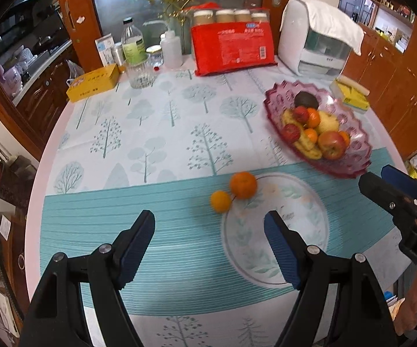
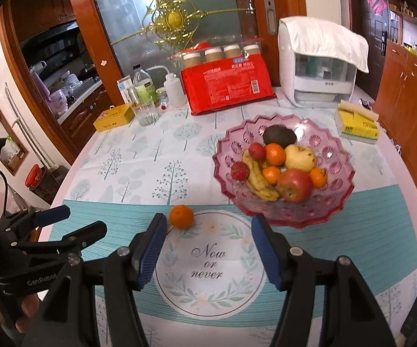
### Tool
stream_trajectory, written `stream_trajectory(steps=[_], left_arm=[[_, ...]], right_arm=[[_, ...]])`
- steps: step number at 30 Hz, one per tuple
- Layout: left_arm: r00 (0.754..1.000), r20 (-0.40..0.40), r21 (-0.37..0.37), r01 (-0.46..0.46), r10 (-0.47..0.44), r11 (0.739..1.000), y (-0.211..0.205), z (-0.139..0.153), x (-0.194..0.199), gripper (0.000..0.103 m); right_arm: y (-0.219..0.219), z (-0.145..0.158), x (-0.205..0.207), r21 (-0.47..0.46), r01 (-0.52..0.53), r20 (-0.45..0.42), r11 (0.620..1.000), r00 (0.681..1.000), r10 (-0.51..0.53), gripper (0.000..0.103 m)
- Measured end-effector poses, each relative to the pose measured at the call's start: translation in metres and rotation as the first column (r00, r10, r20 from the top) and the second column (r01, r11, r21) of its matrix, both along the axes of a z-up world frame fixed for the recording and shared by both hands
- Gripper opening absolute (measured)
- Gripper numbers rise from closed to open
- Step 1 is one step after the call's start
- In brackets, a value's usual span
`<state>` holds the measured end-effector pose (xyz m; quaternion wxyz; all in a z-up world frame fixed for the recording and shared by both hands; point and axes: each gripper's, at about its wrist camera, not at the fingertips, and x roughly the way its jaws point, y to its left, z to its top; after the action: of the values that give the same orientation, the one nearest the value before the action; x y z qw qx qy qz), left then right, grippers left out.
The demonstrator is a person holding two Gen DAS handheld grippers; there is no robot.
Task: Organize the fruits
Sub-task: 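Withdraw both tools from the bowl toward the last two oranges, then grasp the large orange with the right tool while the left tool grasps the small orange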
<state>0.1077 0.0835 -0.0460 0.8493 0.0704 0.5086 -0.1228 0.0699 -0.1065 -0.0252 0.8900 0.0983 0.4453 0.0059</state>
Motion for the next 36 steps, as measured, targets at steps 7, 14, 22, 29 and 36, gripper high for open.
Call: stream_trajectory(steps=[7, 14, 22, 29, 36], left_arm=[[0.998, -0.055, -0.001, 0.011, -0.011, 1.0, 0.019, -0.034, 0.012, 0.077], [0.993, -0.108, -0.032, 0.044, -0.047, 0.999, 0.019, -0.076, 0.034, 0.076], [0.982, -0.164, -0.09, 0.075, -0.089, 0.993, 0.002, -0.116, 0.062, 0.057], [0.971, -0.204, -0.119, 0.098, -0.121, 0.988, -0.007, -0.143, 0.074, 0.049], [0.967, -0.211, -0.153, 0.111, -0.142, 0.982, -0.013, -0.151, 0.08, 0.049]], right_arm=[[0.018, -0.031, 0.012, 0.012, 0.012, -0.064, 1.0, 0.998, -0.011, 0.061], [0.029, -0.062, 0.036, 0.049, 0.016, -0.135, 0.999, 0.991, -0.009, 0.061], [0.036, -0.099, 0.073, 0.077, 0.006, -0.201, 0.997, 0.98, 0.009, 0.061], [0.037, -0.131, 0.104, 0.12, 0.0, -0.267, 0.993, 0.963, 0.032, 0.056], [0.044, -0.157, 0.122, 0.209, -0.031, -0.303, 0.977, 0.948, 0.095, 0.055]])
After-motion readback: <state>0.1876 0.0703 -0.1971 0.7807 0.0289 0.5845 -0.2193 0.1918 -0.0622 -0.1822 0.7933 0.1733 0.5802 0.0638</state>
